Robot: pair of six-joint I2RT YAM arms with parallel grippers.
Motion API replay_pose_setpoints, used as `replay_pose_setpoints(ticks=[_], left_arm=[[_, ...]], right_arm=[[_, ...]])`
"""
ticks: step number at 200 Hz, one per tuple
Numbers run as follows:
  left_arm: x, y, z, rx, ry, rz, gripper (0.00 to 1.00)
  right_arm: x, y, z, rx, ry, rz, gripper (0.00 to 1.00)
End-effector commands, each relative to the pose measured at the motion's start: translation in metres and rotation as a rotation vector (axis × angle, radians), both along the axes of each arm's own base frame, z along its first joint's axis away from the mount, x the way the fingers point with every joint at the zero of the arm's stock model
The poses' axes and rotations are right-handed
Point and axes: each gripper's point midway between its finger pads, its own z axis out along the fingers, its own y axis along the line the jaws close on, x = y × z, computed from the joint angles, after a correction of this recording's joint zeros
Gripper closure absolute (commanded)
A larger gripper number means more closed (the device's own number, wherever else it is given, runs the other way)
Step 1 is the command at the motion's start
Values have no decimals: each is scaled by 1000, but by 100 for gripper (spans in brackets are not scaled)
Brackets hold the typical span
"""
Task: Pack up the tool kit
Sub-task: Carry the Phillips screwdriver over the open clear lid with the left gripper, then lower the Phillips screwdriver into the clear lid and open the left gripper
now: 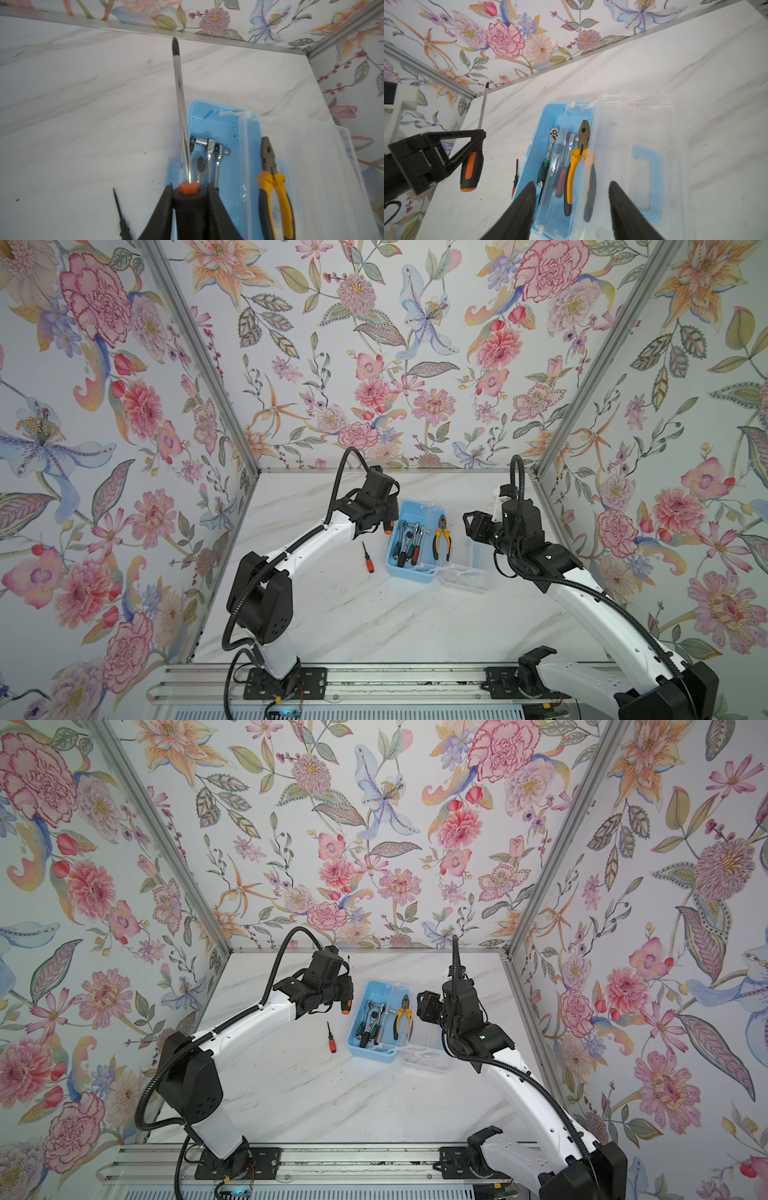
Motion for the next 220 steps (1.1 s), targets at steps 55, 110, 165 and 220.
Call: replay_pose_setpoints(ticks=[55, 110, 165, 220], left_arm=[[-25, -127, -2, -121, 38, -307, 100], [-52, -160, -15, -259, 138, -379, 100], [-68, -175, -28, -334, 218, -390, 100], [-70, -177, -49, -301, 250, -345, 100]], right_arm=[[-4, -24, -17, 8, 52, -61, 43], [-8, -21, -22, 26, 70, -46, 43], [-14, -20, -27, 34, 75, -33, 43], [-15, -17, -30, 43, 78, -16, 43]])
